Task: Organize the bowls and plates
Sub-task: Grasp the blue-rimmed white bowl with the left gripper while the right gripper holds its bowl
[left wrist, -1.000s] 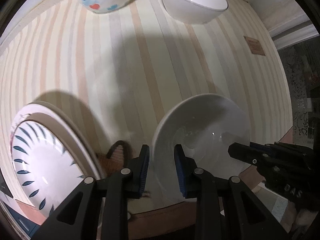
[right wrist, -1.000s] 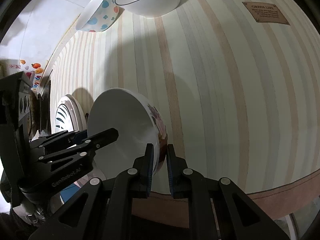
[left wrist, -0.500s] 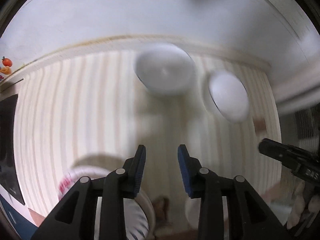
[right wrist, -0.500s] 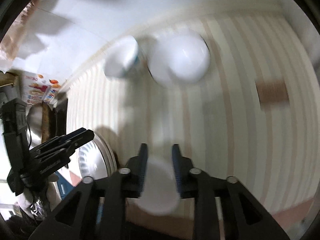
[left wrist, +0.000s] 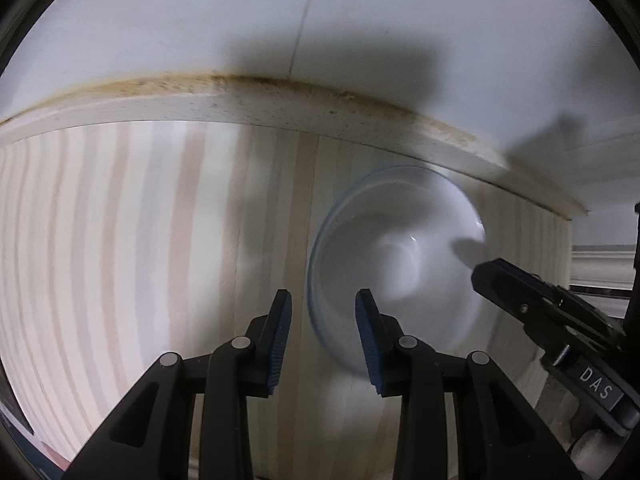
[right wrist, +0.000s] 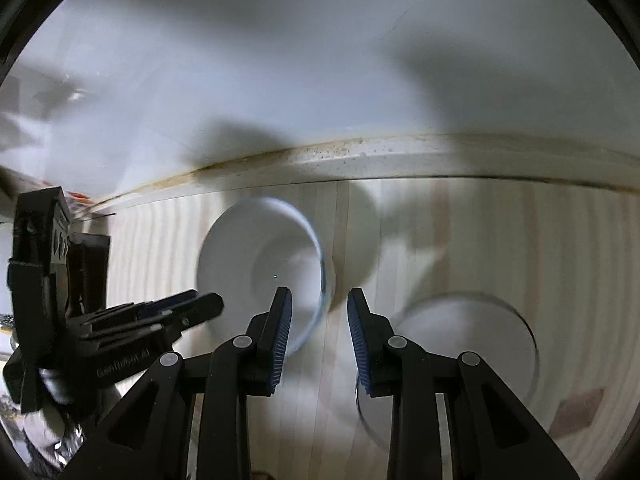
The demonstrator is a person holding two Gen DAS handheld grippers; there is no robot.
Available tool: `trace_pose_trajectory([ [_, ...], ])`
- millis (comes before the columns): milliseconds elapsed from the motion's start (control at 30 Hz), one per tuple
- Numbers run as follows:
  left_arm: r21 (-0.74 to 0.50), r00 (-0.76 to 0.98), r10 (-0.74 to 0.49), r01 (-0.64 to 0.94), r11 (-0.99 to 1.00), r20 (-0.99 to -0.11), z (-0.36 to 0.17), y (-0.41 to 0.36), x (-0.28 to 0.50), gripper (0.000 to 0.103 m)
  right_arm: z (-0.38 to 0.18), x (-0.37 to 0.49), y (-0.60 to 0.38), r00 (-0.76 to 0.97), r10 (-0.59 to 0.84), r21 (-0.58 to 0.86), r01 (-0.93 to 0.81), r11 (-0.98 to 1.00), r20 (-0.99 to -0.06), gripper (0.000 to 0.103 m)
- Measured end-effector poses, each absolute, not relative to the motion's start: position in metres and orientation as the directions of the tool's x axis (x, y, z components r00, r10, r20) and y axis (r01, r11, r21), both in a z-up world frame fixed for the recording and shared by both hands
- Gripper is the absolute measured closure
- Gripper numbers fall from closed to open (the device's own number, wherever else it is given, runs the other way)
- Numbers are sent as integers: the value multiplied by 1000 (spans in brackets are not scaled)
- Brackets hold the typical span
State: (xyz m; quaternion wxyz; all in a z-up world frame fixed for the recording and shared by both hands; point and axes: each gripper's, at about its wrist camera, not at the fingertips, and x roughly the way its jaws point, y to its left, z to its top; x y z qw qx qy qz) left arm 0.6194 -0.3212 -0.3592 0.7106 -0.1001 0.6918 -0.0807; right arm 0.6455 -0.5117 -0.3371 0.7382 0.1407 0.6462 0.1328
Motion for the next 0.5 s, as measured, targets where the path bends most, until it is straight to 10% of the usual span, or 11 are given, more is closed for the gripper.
trace_pose_trajectory([
  [233,-235,39,-235,10,972,-971,-370,-324,620,84,-379,664,-502,52,375,375,-3,927,-926,92],
  [500,-203,55,-204,30,979,-977,-365,-331,611,84,-379,661,-504,54,365,365,-10,931,-929,92],
])
